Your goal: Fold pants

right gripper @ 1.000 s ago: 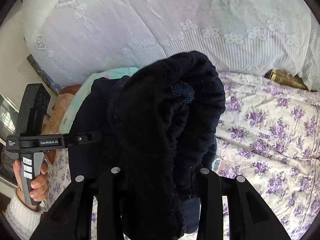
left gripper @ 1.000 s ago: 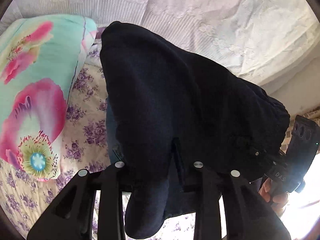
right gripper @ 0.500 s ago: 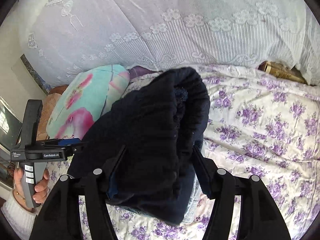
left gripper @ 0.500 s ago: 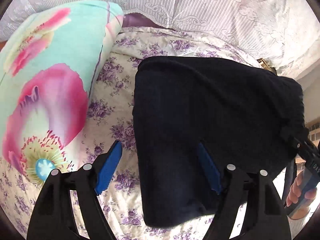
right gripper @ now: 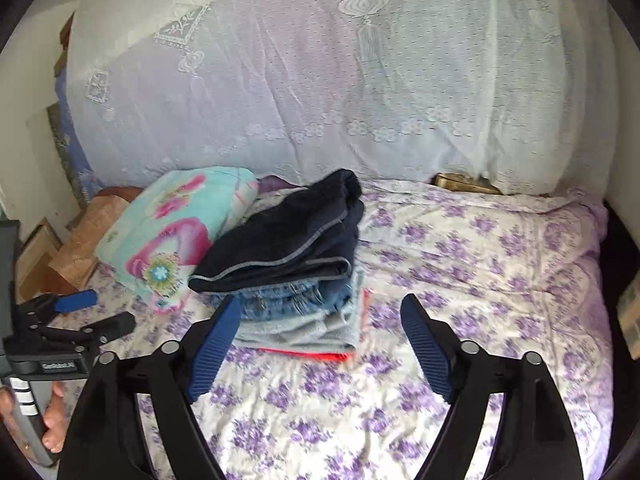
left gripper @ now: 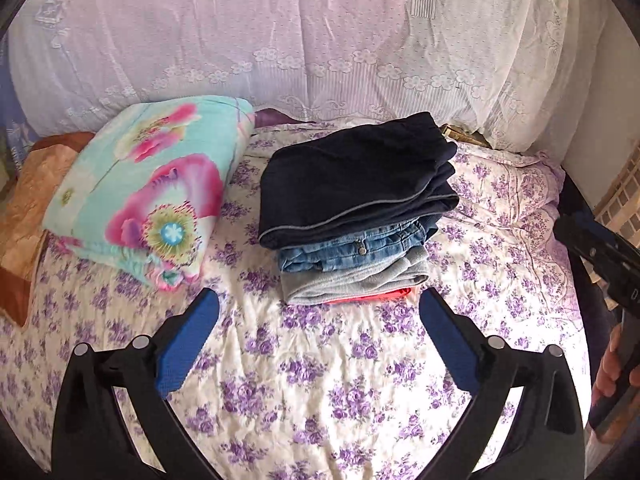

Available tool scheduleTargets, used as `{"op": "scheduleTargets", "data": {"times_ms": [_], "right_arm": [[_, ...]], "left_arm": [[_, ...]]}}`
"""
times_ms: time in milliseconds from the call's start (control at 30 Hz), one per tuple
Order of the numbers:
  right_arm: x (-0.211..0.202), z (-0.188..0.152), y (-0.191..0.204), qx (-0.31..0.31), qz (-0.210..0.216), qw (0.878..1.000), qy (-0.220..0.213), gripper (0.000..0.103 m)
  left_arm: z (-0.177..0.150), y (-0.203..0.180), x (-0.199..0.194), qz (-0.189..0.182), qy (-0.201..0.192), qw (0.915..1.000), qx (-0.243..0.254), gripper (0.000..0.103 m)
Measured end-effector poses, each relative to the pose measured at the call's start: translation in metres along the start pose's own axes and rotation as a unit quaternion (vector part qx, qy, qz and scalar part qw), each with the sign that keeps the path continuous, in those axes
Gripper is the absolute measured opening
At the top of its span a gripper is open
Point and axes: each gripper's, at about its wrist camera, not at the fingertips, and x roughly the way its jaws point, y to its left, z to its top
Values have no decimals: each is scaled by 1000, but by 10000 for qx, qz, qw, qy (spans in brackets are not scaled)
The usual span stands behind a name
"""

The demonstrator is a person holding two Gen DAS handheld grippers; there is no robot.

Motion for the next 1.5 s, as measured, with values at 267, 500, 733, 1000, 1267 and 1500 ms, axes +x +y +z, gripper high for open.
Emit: {"op": "scheduleTargets", "data": {"times_ms": [267,500,733,1000,1267,1500], "right_arm": [[-38,-106,36,22,-961,9937,569,99],[-56,-137,52,-18,-995,9922,757,99],[-78,-131,52,97,-967,9938,536,99],[-85,-130,53,100,-909,9947,477,99],[-84,-130,52,118,-886,9948,480,99],[-84,-129,53,113,-871,9950,483,99]], "left_arm": [[-79,-20,-61,518,39,9985,-180,98],[-105,-23,-94,447,-7,9989,-116,98],[-106,-22,-114,521,-197,9984,-89,98],[-109,-25,-117,533,-188,9984,-77,98],[-106,-29,-117,577,-219,9981,20,98],[-106,-29,-116,582,-189,9981,26,98]]}}
